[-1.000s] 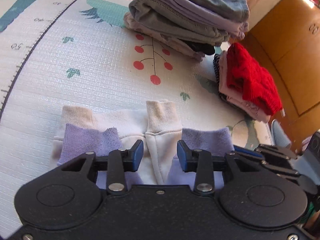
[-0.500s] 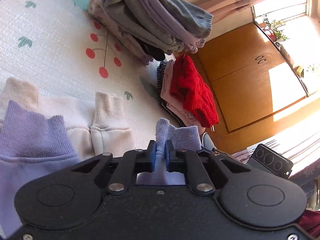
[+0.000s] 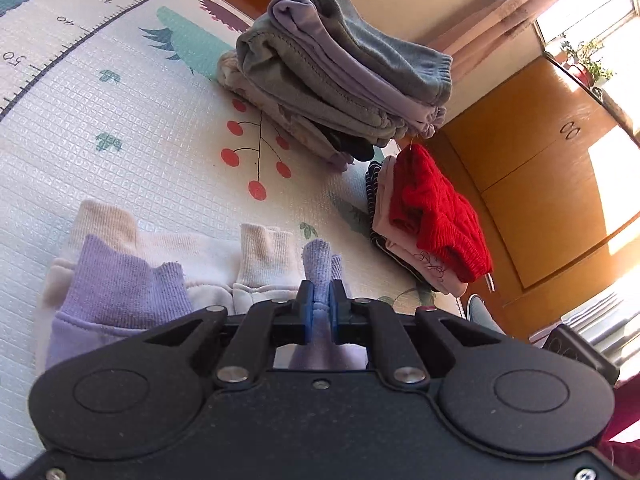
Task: Fold clothes
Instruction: 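Lift the hem and fold it over toward the collar with the left tool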
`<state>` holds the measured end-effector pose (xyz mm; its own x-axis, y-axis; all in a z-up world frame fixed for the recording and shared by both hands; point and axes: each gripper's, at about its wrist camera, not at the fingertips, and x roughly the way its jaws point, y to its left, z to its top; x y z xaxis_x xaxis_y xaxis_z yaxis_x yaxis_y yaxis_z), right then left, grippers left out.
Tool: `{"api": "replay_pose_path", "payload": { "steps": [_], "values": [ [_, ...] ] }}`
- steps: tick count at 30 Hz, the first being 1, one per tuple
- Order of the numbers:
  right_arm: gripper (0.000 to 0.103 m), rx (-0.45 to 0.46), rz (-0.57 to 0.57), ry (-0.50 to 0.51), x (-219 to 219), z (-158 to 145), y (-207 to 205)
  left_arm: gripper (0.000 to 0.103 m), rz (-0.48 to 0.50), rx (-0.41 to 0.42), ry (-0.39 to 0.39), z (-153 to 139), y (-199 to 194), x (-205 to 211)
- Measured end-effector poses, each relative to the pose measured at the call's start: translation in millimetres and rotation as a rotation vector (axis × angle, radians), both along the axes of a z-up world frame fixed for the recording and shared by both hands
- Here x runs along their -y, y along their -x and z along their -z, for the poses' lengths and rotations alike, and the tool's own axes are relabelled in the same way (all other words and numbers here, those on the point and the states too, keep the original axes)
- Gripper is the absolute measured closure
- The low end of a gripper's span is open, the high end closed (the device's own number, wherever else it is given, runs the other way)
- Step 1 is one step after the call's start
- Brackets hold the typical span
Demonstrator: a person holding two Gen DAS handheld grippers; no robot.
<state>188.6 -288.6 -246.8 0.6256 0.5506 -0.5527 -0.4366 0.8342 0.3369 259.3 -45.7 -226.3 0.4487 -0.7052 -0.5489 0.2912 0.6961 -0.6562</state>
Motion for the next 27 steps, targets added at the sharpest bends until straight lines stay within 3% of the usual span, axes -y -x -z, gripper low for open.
{"api": "replay_pose_path", "payload": {
  "steps": [5,8,13,16,18,24,27],
  "values": [
    [0.084,-0.014,-0.020,-0.046,3,2,24,0.098,-0.010,-0.012,0.051,-13,17,6],
    [0.084,-0.011,-0.038,-0.057,8,3,45,0.098,0.012,-0.026,0.039,-29,31,13],
    [0.084,-0.024,-0.006,-0.108,26,3,69,0.098,-0.072,0.033,-0.018,-47,35,3],
    [0.084,-0.049,-0.003,-0.113,28,9,73,0.098,-0.076,0.054,-0.129,-28,17,1],
    [0.084,-0.073,-0.016,-0.119,25,14,75,0.098,-0.075,0.024,-0.152,-10,4,-4],
    [0.084,-0.096,-0.126,-0.063,-2,22,94,0.098,-0.017,0.072,-0.162,7,-16,-6],
    [0.084,-0.107,-0.163,-0.046,-10,22,101,0.098,-0.003,0.077,-0.228,16,-23,0]
  ]
}}
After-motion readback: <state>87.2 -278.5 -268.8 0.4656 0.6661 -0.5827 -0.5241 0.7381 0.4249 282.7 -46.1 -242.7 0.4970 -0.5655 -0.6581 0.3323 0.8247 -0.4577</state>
